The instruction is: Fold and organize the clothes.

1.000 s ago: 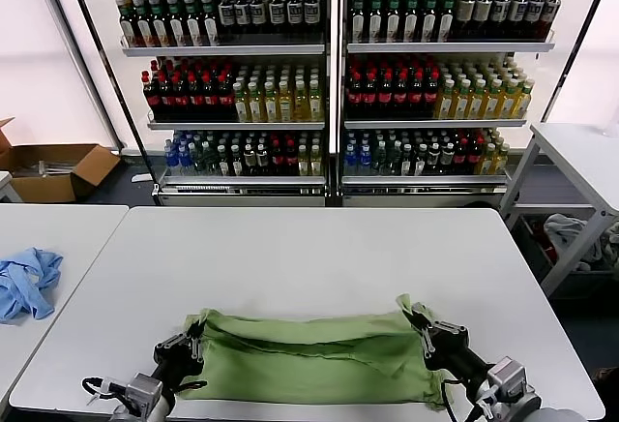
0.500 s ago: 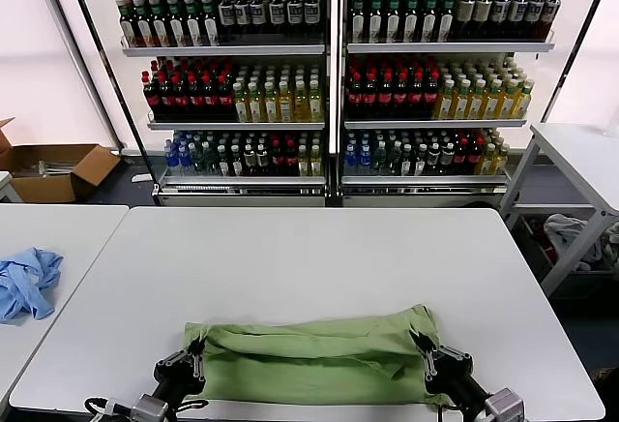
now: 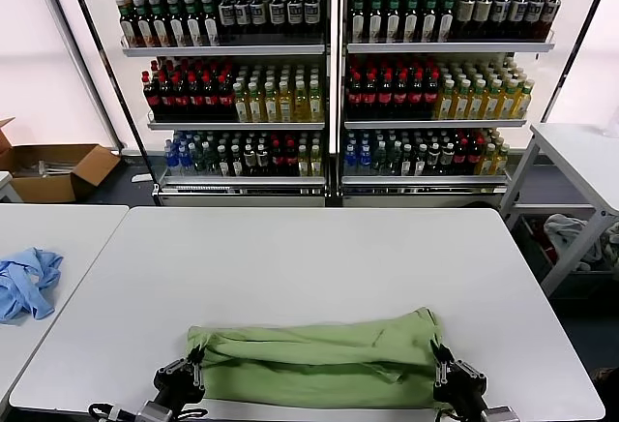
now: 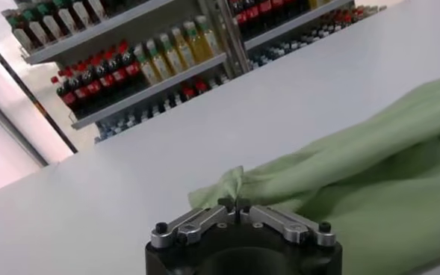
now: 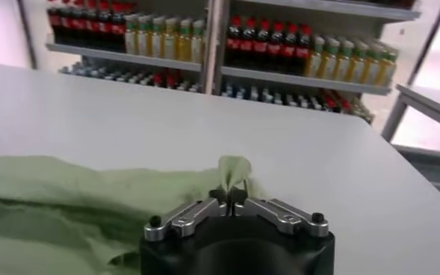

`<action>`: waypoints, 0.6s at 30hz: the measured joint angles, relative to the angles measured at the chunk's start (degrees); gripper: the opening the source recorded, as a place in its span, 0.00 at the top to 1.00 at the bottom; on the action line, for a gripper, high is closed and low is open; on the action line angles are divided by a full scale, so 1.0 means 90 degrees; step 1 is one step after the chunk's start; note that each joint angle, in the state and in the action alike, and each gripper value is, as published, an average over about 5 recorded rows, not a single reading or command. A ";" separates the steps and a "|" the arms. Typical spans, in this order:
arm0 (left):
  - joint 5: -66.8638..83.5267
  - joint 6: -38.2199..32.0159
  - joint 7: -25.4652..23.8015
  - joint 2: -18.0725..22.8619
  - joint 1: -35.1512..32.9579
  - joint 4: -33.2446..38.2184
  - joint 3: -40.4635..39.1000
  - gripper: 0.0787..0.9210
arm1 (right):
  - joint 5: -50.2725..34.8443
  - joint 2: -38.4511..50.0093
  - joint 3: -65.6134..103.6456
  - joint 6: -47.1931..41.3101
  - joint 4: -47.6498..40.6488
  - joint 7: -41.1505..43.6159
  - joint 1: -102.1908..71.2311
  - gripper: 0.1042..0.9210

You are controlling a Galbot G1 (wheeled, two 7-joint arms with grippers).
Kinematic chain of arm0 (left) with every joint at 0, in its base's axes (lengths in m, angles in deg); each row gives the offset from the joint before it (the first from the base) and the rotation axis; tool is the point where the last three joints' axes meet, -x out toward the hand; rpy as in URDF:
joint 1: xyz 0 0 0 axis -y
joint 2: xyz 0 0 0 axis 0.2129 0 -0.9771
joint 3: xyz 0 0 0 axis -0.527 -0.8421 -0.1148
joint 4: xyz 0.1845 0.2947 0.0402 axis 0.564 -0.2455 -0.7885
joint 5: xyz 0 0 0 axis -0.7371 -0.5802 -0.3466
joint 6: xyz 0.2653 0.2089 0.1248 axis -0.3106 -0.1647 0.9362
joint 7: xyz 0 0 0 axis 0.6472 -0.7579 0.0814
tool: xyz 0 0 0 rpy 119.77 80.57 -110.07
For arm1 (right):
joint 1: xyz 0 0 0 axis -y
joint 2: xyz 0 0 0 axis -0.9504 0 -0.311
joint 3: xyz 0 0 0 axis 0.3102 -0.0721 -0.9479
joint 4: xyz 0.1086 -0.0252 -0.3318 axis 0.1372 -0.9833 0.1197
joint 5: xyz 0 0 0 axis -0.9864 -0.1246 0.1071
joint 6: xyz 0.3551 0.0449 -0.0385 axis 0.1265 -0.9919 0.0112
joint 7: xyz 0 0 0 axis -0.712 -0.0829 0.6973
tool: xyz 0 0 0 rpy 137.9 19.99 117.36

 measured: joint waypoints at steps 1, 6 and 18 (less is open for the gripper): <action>-0.0002 -0.0009 -0.0001 0.0002 0.0037 -0.0024 -0.0006 0.85 | -0.0045 -0.0032 -0.0032 -0.0006 0.0002 -0.0110 0.0026 0.73; -0.0036 -0.0051 -0.0011 -0.0011 0.0255 -0.0165 0.0052 0.67 | -0.0321 -0.0199 -0.0138 -0.0051 0.0060 -0.0701 0.0166 0.55; 0.0460 0.0287 0.0141 -0.0086 0.0180 0.0261 0.0998 0.26 | -0.0416 -0.0308 0.0079 -0.0003 0.0310 -0.1636 0.0463 0.15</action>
